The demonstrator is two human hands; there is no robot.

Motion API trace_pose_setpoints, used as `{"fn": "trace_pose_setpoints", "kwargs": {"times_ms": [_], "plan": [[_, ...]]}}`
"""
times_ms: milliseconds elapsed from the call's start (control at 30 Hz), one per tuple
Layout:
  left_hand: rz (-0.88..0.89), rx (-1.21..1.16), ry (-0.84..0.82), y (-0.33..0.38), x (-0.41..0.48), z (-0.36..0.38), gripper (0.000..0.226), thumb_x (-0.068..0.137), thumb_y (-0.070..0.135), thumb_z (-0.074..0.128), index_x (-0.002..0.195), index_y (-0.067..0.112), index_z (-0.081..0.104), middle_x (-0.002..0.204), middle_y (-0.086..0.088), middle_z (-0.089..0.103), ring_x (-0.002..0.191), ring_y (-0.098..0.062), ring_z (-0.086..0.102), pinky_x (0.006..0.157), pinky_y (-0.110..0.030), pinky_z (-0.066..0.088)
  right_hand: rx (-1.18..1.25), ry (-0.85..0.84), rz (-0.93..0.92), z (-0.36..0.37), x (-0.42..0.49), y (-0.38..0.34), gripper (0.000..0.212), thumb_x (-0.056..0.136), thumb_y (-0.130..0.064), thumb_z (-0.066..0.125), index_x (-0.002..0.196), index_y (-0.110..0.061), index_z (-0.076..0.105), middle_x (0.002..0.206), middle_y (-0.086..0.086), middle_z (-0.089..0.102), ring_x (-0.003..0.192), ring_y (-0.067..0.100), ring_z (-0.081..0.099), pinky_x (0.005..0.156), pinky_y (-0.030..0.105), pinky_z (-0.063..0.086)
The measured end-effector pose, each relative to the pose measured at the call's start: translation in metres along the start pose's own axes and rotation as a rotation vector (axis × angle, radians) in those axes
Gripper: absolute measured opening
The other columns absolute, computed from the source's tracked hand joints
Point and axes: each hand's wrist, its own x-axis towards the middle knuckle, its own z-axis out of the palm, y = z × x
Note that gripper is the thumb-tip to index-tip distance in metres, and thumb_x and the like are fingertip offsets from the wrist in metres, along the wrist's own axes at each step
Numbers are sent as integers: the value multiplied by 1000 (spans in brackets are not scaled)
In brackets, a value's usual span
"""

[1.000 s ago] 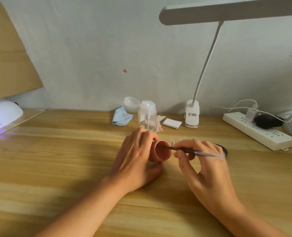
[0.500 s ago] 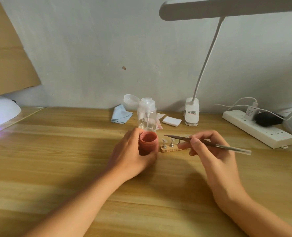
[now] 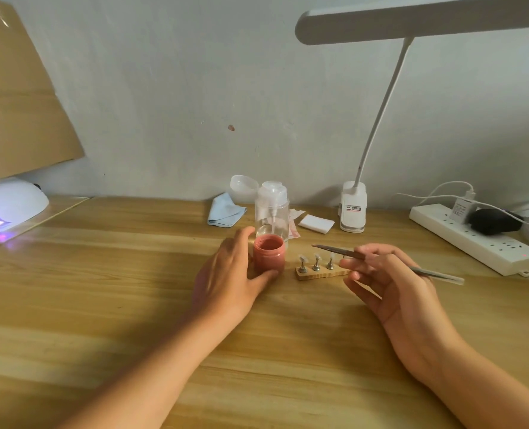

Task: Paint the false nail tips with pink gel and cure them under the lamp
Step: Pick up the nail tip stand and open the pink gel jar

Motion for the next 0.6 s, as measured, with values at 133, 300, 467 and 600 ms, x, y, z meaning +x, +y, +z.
{"fn": "trace_pose_setpoints", "kwargs": {"times_ms": [133,300,467,600], "plan": [[19,57,26,4,-3,0,75,83,46,73,140,30,26,74,21,59,76,-5,61,62,-27,39,-12,4,-9,0,-1,0,15,91,-1,54,95,-9,67,86,13,71,82,17,66,92,40,52],[19,91,45,12,-11,-9,48,85,38,69,108,32,27,79,19,63,73,-9,63,55,-27,34,-5,9,-24,2,-3,-1,14,86,-22,64,90,-10,69,85,14,65,80,16,66,88,37,53],[145,32,-16,36,-22,-5,18,84,50,66,87,36,56,72,21,64,64,2,56,53,-19,33,25,32,-9,0,-1,-1,15,86,-21,65,94,-10,70,85,14,73,78,16,68,92,39,53],[130,4,-55,48,-17,9,29,91,53,60,112,34,65,84,17,70,79,-6,64,62,-25,45,57,40,10,0,1,-1,16,86,-20,66,97,-10,70,86,15,74,77,15,67,93,38,53]]}}
